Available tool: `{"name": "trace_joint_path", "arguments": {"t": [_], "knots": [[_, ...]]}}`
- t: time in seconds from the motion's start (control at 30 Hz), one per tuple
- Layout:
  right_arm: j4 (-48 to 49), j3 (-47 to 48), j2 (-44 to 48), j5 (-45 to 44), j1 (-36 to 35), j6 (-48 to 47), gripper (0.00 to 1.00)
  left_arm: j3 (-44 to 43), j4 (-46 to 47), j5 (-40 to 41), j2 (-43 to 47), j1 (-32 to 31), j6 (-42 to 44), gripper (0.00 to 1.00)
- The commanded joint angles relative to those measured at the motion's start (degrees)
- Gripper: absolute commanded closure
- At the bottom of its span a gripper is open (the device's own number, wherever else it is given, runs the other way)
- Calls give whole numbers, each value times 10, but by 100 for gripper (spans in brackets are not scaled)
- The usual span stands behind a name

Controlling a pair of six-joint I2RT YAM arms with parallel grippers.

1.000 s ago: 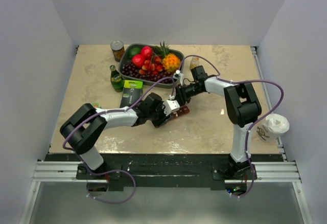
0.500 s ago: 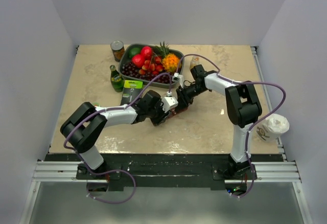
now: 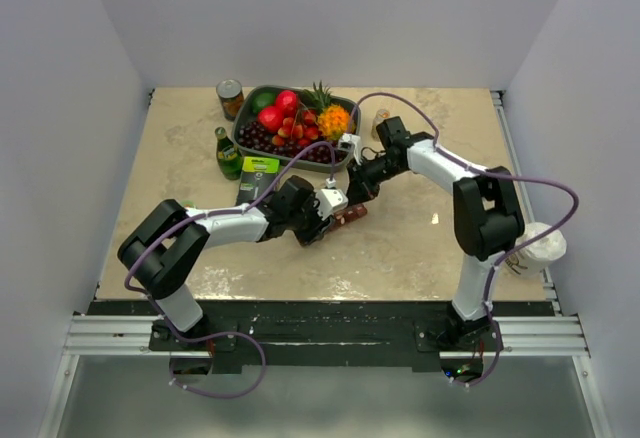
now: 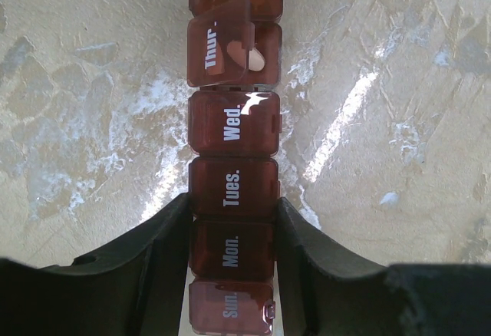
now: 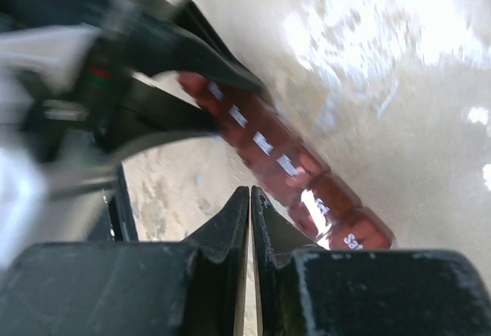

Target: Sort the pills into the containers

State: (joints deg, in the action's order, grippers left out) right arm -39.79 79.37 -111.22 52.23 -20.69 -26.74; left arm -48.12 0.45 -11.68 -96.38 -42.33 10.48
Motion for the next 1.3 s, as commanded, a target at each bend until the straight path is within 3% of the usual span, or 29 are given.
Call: {"name": "trace_joint_path", "arguments": {"t": [0.0,0.23,0.73,0.8,0.97,1.27], "knots": [[18,9,30,45,-7,-5,93,-11,-4,-20,-5,1,-2,99],[39,22,-13,22,-26,33,99,-10,-4,-21,-1,1,-1,100],[17,8,-79,-173,-48,41,100,-19,-23,-6,-16,1,-28,100],[13,10,-80,-171,-48,35,100,-19,-21,-6,-16,0,-32,100],[-17,26,-38,-68,-47,-3,100,-9,-14,-9,-11,0,-27,100],[-20,32,6,-2,-34,-12,100,-4,-13,-11,0,-6,-20,100]]}}
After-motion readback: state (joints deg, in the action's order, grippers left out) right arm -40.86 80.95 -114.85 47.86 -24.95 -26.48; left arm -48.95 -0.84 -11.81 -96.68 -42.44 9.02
